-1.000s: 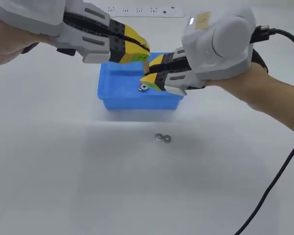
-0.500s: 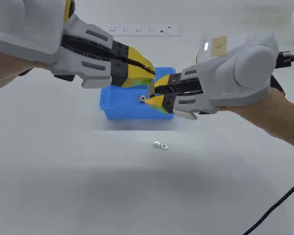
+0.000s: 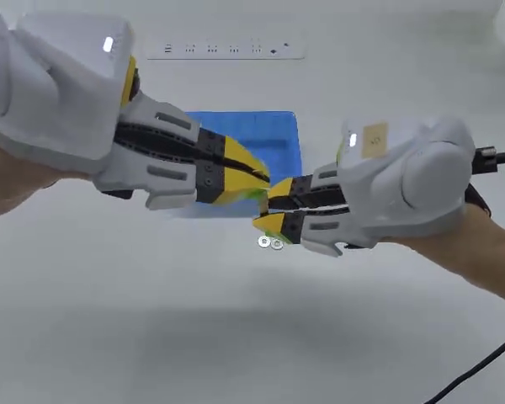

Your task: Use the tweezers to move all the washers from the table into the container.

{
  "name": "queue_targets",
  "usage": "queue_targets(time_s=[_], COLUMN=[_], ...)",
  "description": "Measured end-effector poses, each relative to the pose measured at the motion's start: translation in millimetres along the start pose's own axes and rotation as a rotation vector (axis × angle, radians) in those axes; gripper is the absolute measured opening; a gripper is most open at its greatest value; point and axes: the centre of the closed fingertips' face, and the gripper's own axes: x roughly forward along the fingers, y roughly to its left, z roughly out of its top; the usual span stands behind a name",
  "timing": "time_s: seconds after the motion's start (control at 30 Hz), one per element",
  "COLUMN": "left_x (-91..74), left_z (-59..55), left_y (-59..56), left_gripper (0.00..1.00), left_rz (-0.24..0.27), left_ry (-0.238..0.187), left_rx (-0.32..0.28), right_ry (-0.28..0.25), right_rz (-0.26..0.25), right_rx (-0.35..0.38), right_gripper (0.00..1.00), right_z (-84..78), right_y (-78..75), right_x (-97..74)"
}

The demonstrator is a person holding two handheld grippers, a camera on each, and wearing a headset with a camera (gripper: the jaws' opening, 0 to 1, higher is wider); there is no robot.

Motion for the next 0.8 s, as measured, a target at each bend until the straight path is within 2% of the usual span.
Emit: queue_targets(time_s=[0.23,0.47,0.8], left_x=[8.0,16.0,19.6], left_z=[-14.4,-28.7,-38.8], left_y=[1.4,6.8,12.2], left_gripper=[0.05,0.05,0.05], left_rz=[0.0,-0.011,-0.015], left_ry=[-0.009,0.014,0.037], left_rx=[-0.048,-0.064,-0.075], right_ry=[0.012,0.029,0.035], right_rz=[0.002,-0.002,0.014], right_rx=[0.034,0.055,0.074], right_gripper=[0.13,0.13,0.13], right_z=[-17.1,-31.6,-38.4], right_y=[2.3,-1.9,-5.1], right_x=[6.1,14.1,22.0])
